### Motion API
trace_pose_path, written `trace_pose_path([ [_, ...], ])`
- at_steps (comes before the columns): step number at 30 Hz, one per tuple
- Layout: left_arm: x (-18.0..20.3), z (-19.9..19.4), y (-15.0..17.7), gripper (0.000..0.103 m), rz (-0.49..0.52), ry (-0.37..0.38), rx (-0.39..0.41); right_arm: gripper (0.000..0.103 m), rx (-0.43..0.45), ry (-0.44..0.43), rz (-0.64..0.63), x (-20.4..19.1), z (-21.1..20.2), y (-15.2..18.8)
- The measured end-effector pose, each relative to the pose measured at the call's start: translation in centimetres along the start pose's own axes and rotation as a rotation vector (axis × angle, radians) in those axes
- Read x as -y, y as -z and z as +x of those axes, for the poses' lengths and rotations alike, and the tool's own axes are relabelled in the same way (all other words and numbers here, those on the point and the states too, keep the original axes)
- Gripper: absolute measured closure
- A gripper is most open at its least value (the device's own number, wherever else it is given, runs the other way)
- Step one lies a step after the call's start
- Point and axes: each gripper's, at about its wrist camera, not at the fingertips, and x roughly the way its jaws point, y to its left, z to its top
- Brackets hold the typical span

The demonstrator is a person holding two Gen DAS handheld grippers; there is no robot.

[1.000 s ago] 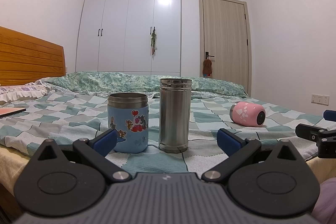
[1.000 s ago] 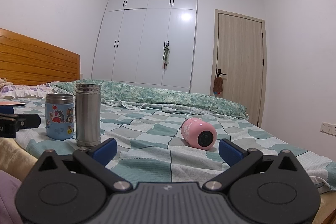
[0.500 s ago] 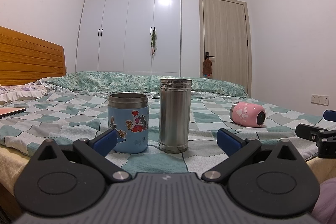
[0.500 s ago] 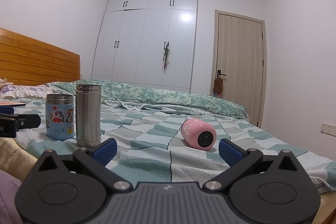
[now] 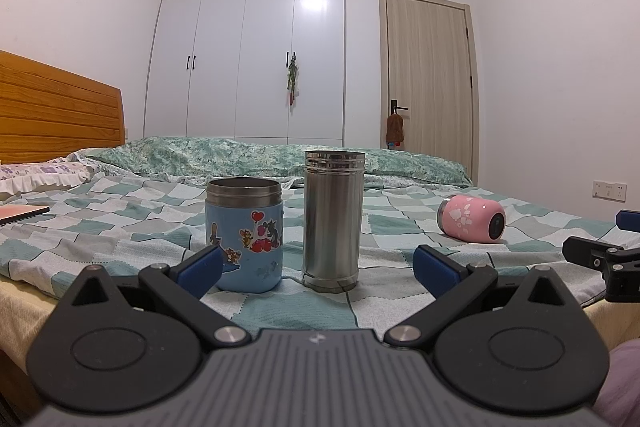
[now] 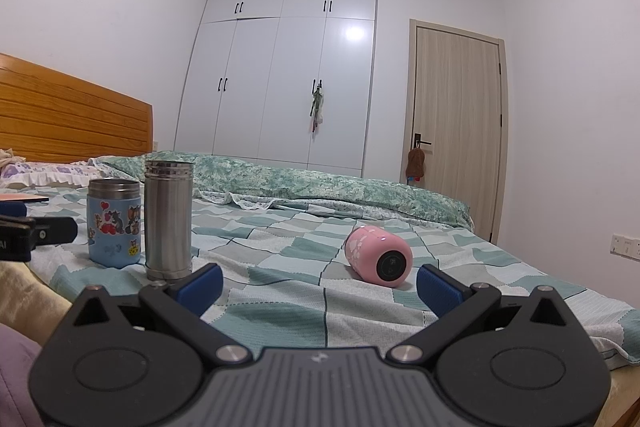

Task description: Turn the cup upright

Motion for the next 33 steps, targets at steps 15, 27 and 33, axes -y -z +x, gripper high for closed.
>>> trace_pose_path([
  [15, 0.0, 0.0, 0.0, 0.000, 0.000, 0.000, 0.000, 0.000, 0.000, 0.000, -0.001, 0.0, 0.0, 0.0],
  [27, 0.0, 0.0, 0.0, 0.000, 0.001, 0.000, -0.001, 0.000, -0.003, -0.002, -0.001, -0.2, 0.0, 0.1],
  [33, 0.7, 0.9, -0.6, 0.000, 0.036, 0.066, -0.051, 0.000, -0.029, -0.053, 0.024, 0.7, 0.7, -1.1],
])
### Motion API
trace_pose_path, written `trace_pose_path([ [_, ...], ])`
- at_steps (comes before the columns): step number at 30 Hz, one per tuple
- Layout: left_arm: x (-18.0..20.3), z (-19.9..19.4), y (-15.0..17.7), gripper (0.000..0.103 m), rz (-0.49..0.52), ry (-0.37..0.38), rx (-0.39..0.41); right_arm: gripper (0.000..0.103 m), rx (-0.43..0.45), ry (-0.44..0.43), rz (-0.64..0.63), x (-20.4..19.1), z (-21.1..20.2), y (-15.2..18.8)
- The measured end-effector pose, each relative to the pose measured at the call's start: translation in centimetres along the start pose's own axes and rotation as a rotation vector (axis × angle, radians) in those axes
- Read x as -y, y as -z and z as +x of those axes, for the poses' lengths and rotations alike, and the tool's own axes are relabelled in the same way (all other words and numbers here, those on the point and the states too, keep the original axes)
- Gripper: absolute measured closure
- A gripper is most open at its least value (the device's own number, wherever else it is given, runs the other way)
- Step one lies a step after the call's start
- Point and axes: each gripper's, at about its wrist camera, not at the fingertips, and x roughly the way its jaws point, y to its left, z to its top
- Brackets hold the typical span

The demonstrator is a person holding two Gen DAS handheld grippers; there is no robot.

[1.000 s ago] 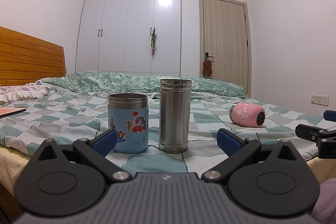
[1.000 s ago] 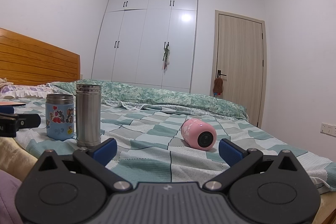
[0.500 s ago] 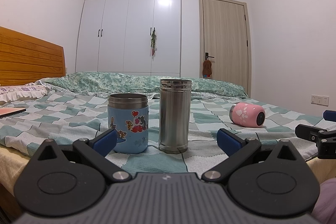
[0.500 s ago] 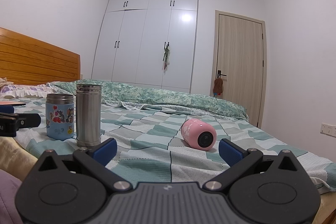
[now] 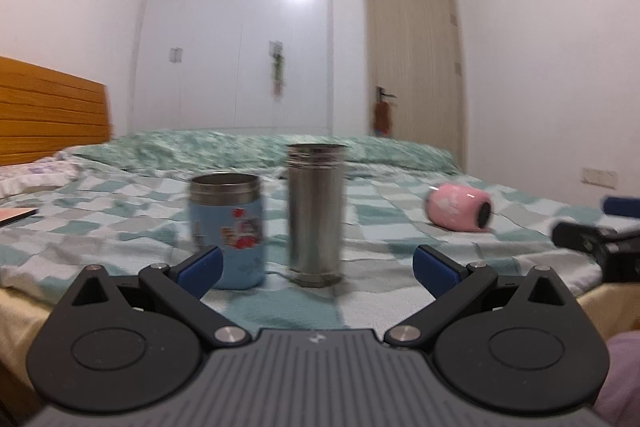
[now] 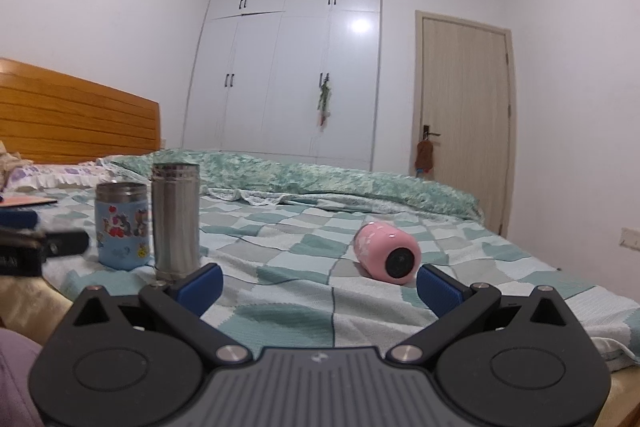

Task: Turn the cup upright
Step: 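Move the right tool to the lying pink cup and close around it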

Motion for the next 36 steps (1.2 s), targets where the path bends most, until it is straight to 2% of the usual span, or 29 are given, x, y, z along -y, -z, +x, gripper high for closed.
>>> trace_pose_path([
  [4, 1.8, 1.7, -1.0, 0.000, 0.054, 0.091, -0.030, 0.000, -0.021, -0.005, -0.027, 1.9, 2.0, -1.8],
  [8, 4.6, 5.3, -2.0, 0.000, 0.099, 0.197, -0.057, 0.000, -0.056, -0.008, -0.062, 4.3, 5.5, -3.7],
  [14, 8.0, 12.6, -2.9, 0.000, 0.166, 0.305, -0.123, 0.000, -0.142, -0.010, -0.121, 7.7, 12.0, -5.9],
  [18, 9.0, 18.5, -3.6, 0.000, 0.201, 0.347, -0.168, 0.000, -0.210, -0.006, -0.141, 9.4, 16.9, -6.9],
  [25, 8.4, 26.9, -3.9, 0.000, 0.194, 0.433, -0.264, 0.000, -0.360, -0.030, -0.127, 10.9, 26.4, -6.5],
  [29, 7.0, 30.2, -4.5, 0.000, 0.206, 0.443, -0.287, 0.000, -0.465, -0.041, -0.132, 10.8, 31.2, -5.6],
  [31, 6.2, 31.6, -4.7, 0.000, 0.213, 0.446, -0.303, 0.000, -0.517, -0.044, -0.130, 10.7, 33.0, -5.1],
  [33, 5.6, 33.0, -5.0, 0.000, 0.225, 0.483, -0.320, 0.000, -0.559, -0.045, -0.127, 10.7, 34.4, -4.7],
  [36, 5.2, 34.5, -5.9, 0.000, 0.264, 0.495, -0.314, 0.000, -0.607, -0.052, -0.110, 10.8, 35.9, -4.3],
])
